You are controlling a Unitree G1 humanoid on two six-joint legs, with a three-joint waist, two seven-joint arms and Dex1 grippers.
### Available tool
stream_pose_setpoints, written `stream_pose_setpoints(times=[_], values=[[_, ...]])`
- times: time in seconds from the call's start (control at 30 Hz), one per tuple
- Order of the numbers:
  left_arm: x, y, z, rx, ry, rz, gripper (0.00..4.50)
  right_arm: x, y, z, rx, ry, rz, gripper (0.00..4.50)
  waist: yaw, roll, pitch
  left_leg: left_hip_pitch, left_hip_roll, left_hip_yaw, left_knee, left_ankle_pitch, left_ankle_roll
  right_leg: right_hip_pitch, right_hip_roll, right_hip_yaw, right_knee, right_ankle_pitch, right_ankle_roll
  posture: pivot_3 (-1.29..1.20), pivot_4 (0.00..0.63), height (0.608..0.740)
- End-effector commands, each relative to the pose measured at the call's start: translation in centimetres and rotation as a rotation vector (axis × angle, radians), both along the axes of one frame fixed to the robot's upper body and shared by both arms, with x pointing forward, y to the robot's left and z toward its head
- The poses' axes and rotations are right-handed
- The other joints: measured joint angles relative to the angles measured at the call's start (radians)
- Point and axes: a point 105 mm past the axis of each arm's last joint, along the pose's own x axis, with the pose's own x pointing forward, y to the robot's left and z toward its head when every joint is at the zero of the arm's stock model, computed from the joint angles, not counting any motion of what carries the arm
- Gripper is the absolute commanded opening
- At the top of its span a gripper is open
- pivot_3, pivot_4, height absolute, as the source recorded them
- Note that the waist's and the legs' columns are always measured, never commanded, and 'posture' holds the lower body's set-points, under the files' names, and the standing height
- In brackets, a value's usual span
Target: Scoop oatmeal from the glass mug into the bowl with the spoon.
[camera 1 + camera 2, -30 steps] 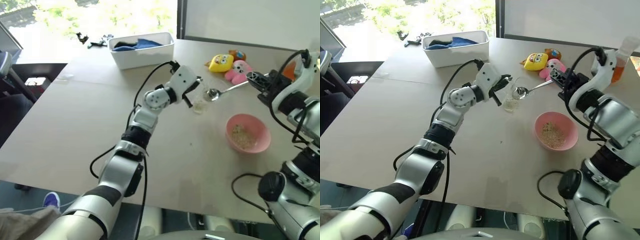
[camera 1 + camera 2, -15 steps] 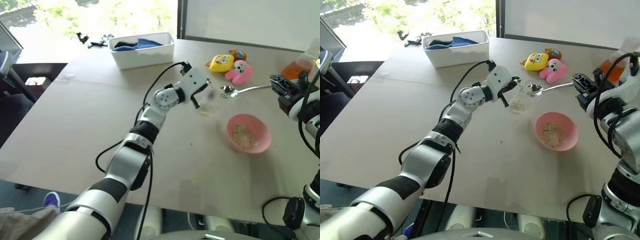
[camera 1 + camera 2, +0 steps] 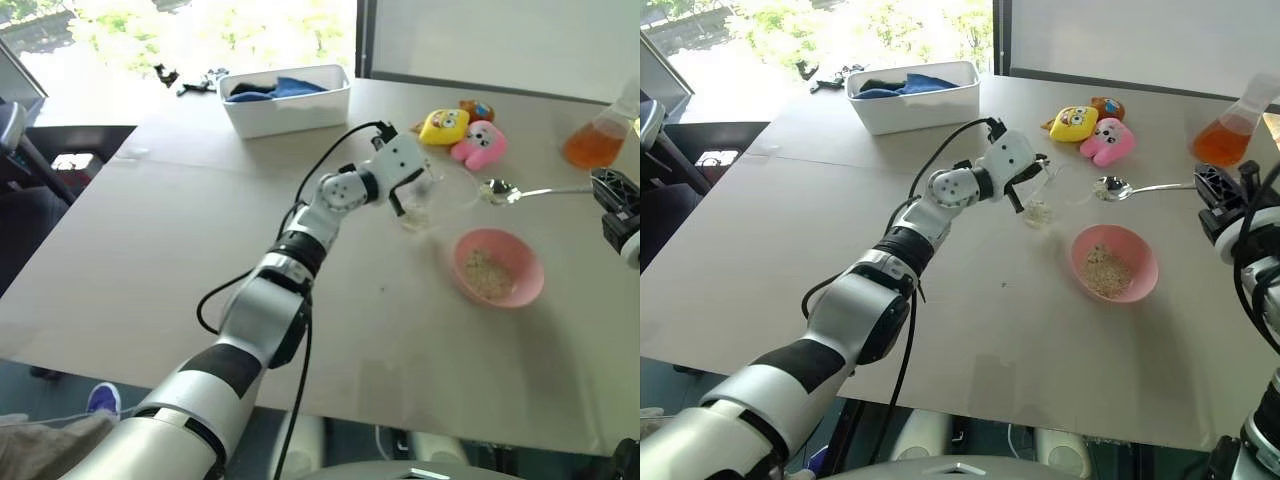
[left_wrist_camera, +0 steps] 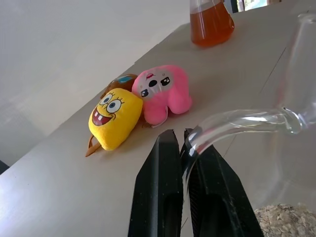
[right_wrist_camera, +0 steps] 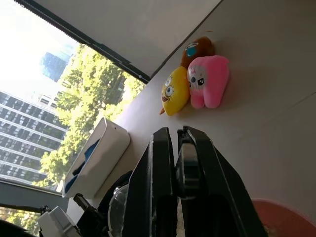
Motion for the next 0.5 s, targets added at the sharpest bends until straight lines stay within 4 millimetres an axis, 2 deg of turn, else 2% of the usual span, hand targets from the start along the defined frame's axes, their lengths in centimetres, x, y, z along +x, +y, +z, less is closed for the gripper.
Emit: stream_pose_setpoints(times=[0.03, 0.2, 0.37, 0.5], values=[[-0.6, -1.5, 2.5, -0.028, -0.080, -0.042, 0.09, -1.3, -0.2, 1.2, -0.002, -0.076, -0.021, 0.00, 0.002, 0.000, 0.000, 0.000, 0.000, 0.000, 0.000, 0.000, 0.000, 0.000, 0.000, 0.000, 0.000, 0.000, 0.000, 0.00, 0.150, 0.740], [-0.4, -1.9, 2.6, -0.016, -0.084, -0.031, 0.09, -2.2, -0.4, 0.7, 0.003, -0.082, -0.043, 0.00, 0.002, 0.000, 0.000, 0.000, 0.000, 0.000, 0.000, 0.000, 0.000, 0.000, 0.000, 0.000, 0.000, 0.000, 0.000, 0.00, 0.150, 0.740], [-0.2, -1.6, 2.6, -0.010, -0.084, -0.014, 0.09, -3.9, -1.5, -0.3, -0.036, -0.065, -0.083, 0.00, 0.004, 0.000, 0.000, 0.000, 0.000, 0.000, 0.000, 0.000, 0.000, 0.000, 0.001, 0.000, 0.000, 0.000, 0.000, 0.00, 0.150, 0.740], [0.1, -1.1, 2.7, -0.017, -0.085, 0.006, 0.09, -4.5, -1.7, -0.9, -0.239, 0.023, -0.027, 0.00, 0.004, 0.001, -0.001, 0.001, 0.000, 0.001, 0.000, 0.000, 0.000, 0.001, 0.000, 0.002, -0.001, 0.000, 0.001, 0.00, 0.150, 0.740]])
